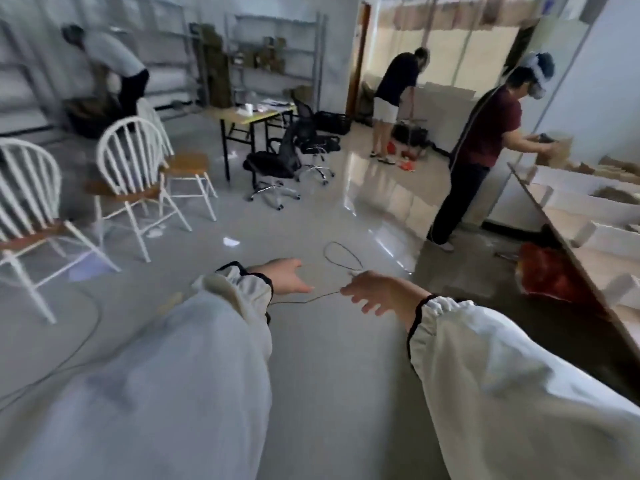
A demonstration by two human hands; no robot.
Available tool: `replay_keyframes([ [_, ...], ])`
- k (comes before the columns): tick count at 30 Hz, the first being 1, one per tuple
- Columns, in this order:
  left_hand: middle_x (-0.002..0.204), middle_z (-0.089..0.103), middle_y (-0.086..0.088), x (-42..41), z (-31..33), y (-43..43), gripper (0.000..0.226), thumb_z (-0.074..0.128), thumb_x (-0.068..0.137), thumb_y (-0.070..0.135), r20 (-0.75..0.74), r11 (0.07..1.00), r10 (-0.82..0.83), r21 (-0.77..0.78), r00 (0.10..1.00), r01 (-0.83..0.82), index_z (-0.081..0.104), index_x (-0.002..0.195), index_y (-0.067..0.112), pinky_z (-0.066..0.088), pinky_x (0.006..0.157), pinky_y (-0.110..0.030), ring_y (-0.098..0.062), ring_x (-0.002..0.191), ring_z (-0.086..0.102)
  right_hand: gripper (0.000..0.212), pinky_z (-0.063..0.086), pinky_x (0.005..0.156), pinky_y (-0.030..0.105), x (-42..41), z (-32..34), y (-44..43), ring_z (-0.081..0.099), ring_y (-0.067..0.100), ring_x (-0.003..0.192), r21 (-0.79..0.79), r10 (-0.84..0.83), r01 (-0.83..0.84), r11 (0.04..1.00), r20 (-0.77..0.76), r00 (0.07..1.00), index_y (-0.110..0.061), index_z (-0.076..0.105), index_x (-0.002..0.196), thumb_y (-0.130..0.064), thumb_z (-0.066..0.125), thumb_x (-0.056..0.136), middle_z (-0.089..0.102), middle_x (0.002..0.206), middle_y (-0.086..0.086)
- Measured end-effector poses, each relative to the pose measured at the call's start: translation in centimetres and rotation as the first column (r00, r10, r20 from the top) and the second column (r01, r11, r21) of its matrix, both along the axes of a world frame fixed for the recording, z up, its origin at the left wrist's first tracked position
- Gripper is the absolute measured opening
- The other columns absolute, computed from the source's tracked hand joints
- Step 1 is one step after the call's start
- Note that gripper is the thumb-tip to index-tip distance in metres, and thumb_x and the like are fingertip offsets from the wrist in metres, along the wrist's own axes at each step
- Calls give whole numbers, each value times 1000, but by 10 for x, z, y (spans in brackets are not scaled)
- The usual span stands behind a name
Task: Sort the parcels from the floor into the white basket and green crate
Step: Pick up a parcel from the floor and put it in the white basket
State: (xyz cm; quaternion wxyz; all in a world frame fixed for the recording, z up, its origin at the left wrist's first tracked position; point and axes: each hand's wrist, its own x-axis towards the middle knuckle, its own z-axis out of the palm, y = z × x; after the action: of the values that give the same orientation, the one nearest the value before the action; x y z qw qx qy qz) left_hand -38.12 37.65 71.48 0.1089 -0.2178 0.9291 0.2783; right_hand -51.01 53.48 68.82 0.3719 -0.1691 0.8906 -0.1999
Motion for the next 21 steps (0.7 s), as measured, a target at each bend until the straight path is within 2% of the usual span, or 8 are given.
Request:
replay_keyframes([
  [3,146,41,-4,47,-15,-54,69,61,85,46,34,986,168,-10,985,-168,36,143,17,32,95,-24,-21,132,41,26,41,64,25,21,-9,-88,54,16,62,54,239,-236,970,-67,969,-15,56,96,-39,58,87,59,92,1],
  [6,149,37,-4,108,-36,-102,69,60,87,44,111,935,353,-12,929,-354,32,145,17,32,103,-27,-22,134,38,21,40,61,24,67,-28,-166,54,19,65,81,461,-456,886,-48,886,-13,55,98,-32,57,89,51,78,2],
  [10,142,45,-6,187,-68,-159,59,57,88,45,216,841,533,-27,818,-540,42,137,16,37,100,-31,-24,126,45,42,44,80,34,132,-66,-250,59,25,88,135,653,-647,751,-1,757,-3,54,121,-34,53,91,56,102,7],
  [13,137,51,-5,237,-89,-196,38,56,90,40,260,784,612,-80,747,-615,53,121,19,36,91,-28,-21,114,49,23,47,73,29,172,-85,-304,59,24,92,115,733,-731,673,33,680,-12,57,103,-32,51,92,58,110,5],
  [15,144,44,-4,264,-102,-224,53,57,90,41,263,733,671,-93,693,-674,44,137,20,33,102,-30,-22,127,43,9,43,63,24,193,-96,-338,54,22,86,97,762,-763,640,48,645,-20,51,88,-27,51,93,52,103,1],
  [16,146,41,-4,276,-108,-238,60,58,89,42,277,707,694,-86,665,-702,39,142,21,31,105,-31,-22,132,39,7,41,65,24,203,-102,-354,53,23,86,114,774,-774,623,55,631,-19,49,93,-26,51,92,52,102,2],
  [19,145,42,-6,304,-127,-278,65,60,88,39,310,650,733,-59,605,-758,35,145,19,33,101,-28,-23,132,40,33,42,70,25,223,-125,-403,54,22,95,159,824,-820,550,59,564,-9,51,123,-20,51,92,55,123,7],
  [21,137,51,-7,315,-142,-298,61,59,88,37,339,639,733,-47,590,-768,38,143,18,37,91,-26,-23,125,48,42,43,61,24,228,-145,-427,55,24,101,142,820,-824,549,101,563,-7,46,131,-23,51,93,52,132,11],
])
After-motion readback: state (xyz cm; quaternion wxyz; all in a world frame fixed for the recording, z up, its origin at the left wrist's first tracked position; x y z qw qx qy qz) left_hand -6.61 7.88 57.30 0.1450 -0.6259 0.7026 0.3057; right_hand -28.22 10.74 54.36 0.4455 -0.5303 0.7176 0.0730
